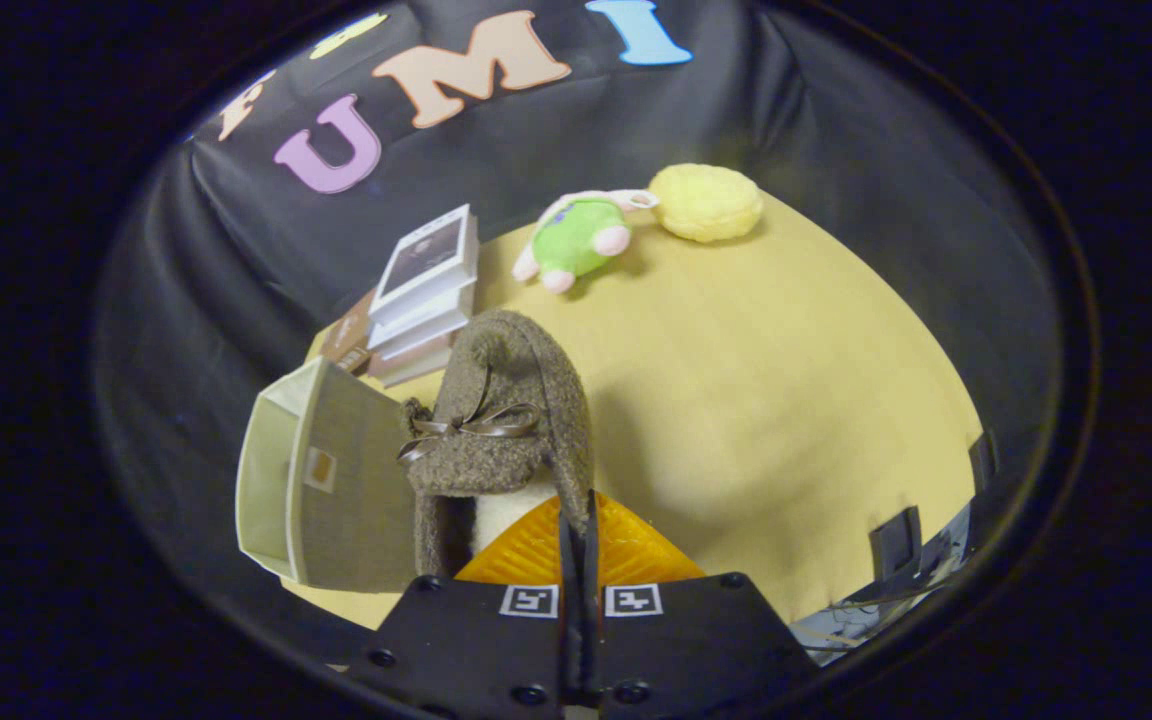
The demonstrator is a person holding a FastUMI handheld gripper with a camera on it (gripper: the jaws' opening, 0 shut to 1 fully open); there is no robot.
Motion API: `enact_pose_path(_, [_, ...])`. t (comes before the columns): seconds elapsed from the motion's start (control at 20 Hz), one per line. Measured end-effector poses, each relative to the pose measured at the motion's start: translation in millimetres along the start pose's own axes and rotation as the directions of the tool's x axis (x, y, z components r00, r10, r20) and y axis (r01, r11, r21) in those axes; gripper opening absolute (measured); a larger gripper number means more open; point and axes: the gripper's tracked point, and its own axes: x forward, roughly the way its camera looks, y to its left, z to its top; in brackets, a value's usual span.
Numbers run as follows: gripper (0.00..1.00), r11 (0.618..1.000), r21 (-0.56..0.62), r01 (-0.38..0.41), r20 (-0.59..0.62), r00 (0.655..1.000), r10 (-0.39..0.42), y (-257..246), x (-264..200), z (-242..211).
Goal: Open the storage box then place both shoes into the box .Put the left shoe in first, then the right shoe, with the right side of both shoes facing outward in a uniform manner.
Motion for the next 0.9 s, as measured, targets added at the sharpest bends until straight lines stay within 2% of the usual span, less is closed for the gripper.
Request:
enact_pose_path(0.25, [0.03, 0.998, 0.004, -0.067, 0.027, 0.997, 0.067, 71, -11, 19])
enact_pose_path(0.6, [0.03, 0.977, -0.034, -0.213, 0.028, 0.976, 0.214, 190, -25, 26])
enact_pose_path(0.8, [0.03, 0.97, -0.061, -0.236, -0.002, 0.972, 0.236, 233, -11, 9])
enact_pose_path(0.9, [0.03, 0.975, -0.085, -0.206, -0.01, 0.979, 0.206, 239, 1, -3])
